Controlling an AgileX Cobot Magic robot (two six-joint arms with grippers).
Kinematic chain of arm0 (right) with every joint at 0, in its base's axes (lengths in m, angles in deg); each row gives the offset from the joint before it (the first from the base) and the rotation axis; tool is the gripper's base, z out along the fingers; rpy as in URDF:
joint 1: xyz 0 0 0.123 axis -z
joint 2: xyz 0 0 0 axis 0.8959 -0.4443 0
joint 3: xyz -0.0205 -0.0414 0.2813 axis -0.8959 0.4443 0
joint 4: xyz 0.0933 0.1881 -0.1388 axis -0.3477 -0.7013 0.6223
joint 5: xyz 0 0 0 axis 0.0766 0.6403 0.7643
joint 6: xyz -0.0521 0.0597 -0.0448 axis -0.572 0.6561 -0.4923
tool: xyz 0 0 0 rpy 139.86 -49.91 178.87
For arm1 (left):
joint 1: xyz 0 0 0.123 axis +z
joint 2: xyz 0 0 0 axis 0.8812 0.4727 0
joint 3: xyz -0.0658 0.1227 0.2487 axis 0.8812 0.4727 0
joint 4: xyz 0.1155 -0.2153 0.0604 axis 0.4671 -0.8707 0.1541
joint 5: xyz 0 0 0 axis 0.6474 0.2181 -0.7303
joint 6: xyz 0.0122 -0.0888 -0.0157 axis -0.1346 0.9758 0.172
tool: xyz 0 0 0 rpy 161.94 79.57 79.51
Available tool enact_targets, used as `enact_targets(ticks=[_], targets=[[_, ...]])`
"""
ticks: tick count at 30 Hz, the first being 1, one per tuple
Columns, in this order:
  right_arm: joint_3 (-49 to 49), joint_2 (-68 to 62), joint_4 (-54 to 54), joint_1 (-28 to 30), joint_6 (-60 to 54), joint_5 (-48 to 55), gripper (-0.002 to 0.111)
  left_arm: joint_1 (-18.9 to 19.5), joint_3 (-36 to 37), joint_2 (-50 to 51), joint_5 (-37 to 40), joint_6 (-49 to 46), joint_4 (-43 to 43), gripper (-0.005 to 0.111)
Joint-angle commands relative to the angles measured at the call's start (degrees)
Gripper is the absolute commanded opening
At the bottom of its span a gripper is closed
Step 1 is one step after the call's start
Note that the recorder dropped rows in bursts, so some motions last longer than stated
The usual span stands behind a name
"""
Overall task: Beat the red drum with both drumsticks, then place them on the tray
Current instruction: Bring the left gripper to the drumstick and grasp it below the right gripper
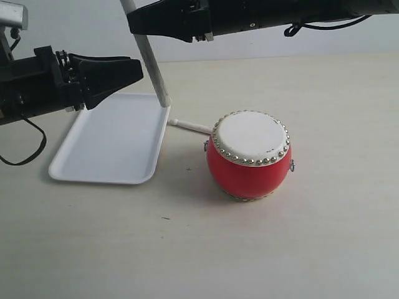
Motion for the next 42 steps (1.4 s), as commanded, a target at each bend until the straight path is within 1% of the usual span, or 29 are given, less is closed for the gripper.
enact_targets(ticks=[1, 14, 18, 24, 29, 42], targets=[[1.68, 0.19, -3.95, -0.04, -0.78, 0.62, 0.000, -1.58, -0.37, 0.06, -0.82, 0.16, -0.48, 0.054], [1.66, 0.19, -5.19, -0.04, -0.49, 1.11, 0.000, -1.80, -0.37, 0.06, -0.69, 0.03, -1.02, 0.054], [1.66, 0.10, -5.19, -0.04, 1.09, 1.11, 0.000, -1.91, -0.37, 0.06, -0.96, -0.08, -1.66, 0.054], [1.66, -0.72, -6.19, -2.25, 2.13, 1.11, 0.000, -1.91, -0.37, 0.06, -0.98, -0.31, -2.18, 0.054], [1.66, -1.96, -7.58, -4.27, 0.66, 1.11, 0.000, -1.91, -0.37, 0.06, -0.98, -0.31, -2.00, 0.054], [1.66, -1.96, -7.70, -4.27, 0.12, 1.11, 0.000, -1.91, -0.37, 0.06, -0.98, -0.09, -0.48, 0.054]])
